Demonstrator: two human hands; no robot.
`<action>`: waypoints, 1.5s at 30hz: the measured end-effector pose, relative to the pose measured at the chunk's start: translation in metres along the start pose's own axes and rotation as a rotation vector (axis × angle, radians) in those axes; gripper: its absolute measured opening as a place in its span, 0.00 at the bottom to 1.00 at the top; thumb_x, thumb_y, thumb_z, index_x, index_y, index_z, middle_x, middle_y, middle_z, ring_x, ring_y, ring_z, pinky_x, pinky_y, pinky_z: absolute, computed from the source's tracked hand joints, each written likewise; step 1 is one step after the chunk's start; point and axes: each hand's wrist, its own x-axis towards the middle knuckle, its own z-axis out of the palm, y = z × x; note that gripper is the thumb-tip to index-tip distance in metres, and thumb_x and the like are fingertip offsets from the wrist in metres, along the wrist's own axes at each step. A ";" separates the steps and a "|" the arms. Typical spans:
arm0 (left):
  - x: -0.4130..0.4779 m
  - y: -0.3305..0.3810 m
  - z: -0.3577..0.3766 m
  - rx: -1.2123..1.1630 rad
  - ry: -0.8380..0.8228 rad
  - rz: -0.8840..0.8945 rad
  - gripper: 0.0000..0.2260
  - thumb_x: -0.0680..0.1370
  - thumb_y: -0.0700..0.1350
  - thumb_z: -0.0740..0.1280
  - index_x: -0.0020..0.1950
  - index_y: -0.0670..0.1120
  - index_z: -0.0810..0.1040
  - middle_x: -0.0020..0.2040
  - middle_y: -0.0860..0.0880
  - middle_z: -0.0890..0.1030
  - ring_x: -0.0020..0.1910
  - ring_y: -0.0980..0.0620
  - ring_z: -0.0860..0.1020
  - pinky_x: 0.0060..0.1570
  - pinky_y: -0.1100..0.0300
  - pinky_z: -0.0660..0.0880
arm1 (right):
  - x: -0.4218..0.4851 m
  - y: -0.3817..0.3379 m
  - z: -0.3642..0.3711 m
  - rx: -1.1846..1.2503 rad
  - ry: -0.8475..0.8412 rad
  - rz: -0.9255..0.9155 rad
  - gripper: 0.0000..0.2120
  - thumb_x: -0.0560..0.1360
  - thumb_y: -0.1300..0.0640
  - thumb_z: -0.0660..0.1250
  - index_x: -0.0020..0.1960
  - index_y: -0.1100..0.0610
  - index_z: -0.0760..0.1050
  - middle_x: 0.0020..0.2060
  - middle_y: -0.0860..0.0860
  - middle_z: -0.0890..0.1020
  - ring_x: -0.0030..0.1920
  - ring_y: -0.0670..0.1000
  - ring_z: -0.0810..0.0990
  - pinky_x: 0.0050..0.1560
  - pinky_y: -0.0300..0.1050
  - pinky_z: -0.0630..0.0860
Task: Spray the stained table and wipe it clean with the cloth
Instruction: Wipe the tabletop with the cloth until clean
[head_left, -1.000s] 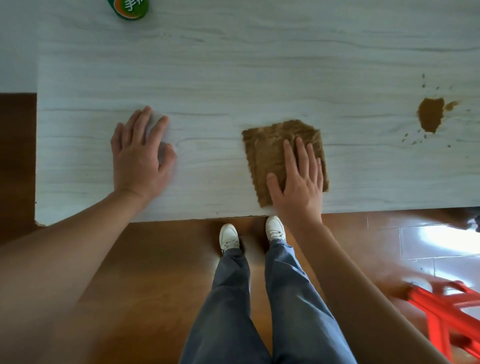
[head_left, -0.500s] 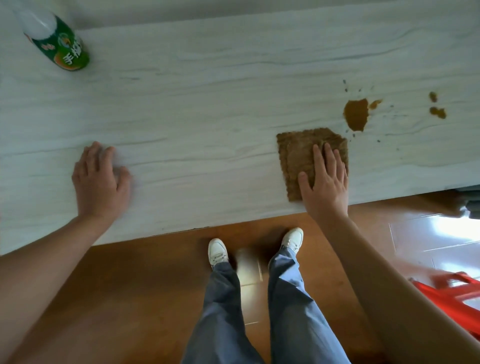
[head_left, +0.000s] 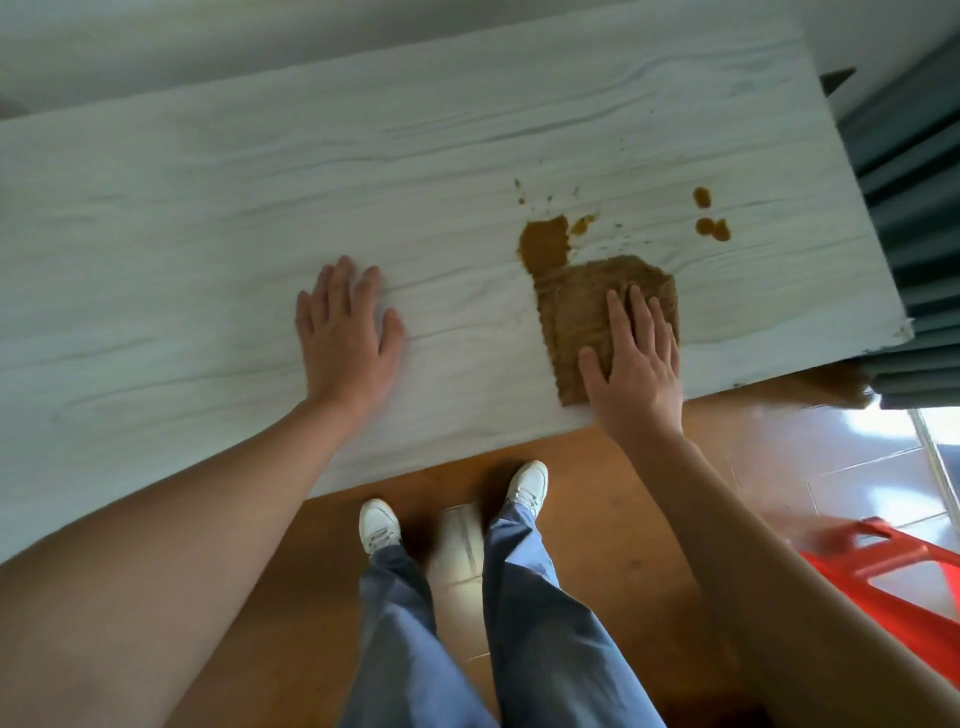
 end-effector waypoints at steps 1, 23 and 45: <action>0.002 0.009 0.005 -0.004 0.016 -0.022 0.25 0.82 0.54 0.56 0.78 0.46 0.67 0.81 0.40 0.62 0.82 0.37 0.57 0.80 0.38 0.51 | 0.011 0.014 -0.006 -0.008 0.001 0.017 0.33 0.82 0.43 0.57 0.83 0.49 0.49 0.83 0.50 0.51 0.82 0.53 0.46 0.81 0.54 0.46; 0.004 0.019 0.017 0.092 0.099 -0.105 0.28 0.81 0.56 0.51 0.79 0.46 0.65 0.83 0.39 0.58 0.83 0.39 0.53 0.81 0.40 0.49 | 0.203 0.007 -0.033 -0.104 0.049 -0.005 0.34 0.81 0.43 0.53 0.83 0.52 0.49 0.83 0.54 0.49 0.82 0.59 0.46 0.80 0.57 0.41; 0.003 0.020 0.019 0.100 0.141 -0.094 0.27 0.81 0.56 0.52 0.78 0.46 0.67 0.81 0.39 0.61 0.82 0.38 0.57 0.80 0.39 0.52 | 0.229 -0.092 -0.007 -0.112 -0.056 -0.476 0.30 0.83 0.45 0.52 0.83 0.50 0.53 0.82 0.52 0.54 0.82 0.54 0.50 0.80 0.52 0.43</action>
